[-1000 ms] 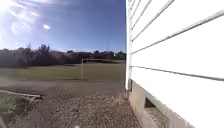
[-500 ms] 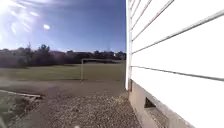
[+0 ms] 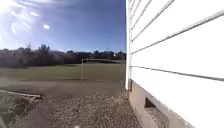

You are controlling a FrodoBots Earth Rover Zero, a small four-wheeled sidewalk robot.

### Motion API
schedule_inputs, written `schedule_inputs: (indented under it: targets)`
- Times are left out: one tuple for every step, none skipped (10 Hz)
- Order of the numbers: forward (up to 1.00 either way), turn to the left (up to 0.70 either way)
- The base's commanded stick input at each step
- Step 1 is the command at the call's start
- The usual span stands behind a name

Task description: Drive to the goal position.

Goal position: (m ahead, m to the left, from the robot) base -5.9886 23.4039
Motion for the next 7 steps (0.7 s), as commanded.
schedule_inputs:
  targets:
    - [0.05,0.0]
    - [0.05,0.0]
    - [0.05,0.0]
    - [0.04,0.0]
    - [0.05,0.0]
    - [0.05,0.0]
    - [0.05,0.0]
